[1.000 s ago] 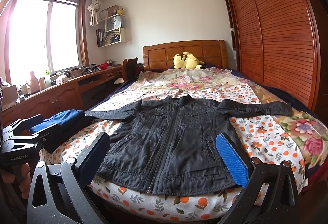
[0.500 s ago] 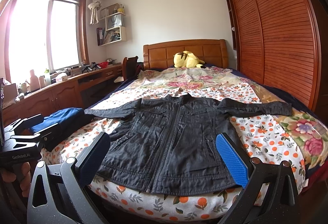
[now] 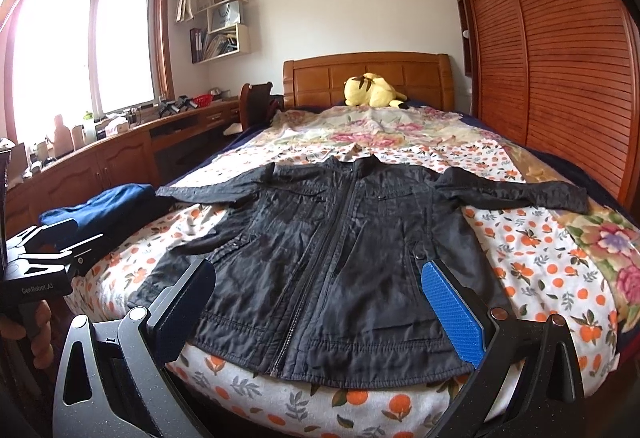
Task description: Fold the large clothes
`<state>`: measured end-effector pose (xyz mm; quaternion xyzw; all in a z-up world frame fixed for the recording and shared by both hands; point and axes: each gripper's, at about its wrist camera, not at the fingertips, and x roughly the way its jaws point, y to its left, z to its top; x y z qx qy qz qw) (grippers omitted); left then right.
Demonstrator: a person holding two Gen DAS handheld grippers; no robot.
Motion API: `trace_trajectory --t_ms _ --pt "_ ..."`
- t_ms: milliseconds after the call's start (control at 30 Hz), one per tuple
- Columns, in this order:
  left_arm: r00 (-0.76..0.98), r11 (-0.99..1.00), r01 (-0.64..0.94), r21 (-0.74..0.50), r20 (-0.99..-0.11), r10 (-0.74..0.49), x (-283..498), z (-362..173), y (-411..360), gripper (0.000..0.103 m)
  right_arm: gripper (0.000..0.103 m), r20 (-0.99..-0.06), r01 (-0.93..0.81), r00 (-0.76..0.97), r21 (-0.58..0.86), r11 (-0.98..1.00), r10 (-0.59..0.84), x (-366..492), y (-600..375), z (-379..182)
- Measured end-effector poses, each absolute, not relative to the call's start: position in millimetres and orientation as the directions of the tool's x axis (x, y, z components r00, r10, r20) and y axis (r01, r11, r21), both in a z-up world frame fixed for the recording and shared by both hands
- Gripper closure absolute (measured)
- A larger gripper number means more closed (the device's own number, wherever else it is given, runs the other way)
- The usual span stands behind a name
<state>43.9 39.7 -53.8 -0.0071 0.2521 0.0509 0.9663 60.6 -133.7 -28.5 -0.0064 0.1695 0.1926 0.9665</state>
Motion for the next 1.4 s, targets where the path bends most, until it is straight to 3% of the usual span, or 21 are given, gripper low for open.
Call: trace_trajectory --t_ms 867,1400 --pt "0.778 0.969 -0.239 0.057 -0.587 0.226 139.1 -104.9 104.7 0.000 0.000 -0.365 -0.538 0.784 0.005 0.843 0.502 201.4 -67.7 -41.7" --pt "0.743 0.976 -0.218 0.015 -0.645 0.176 236.6 -106.5 163.5 0.000 0.000 -0.487 -0.598 0.685 0.049 0.800 0.542 263.6 -52.9 -78.0"
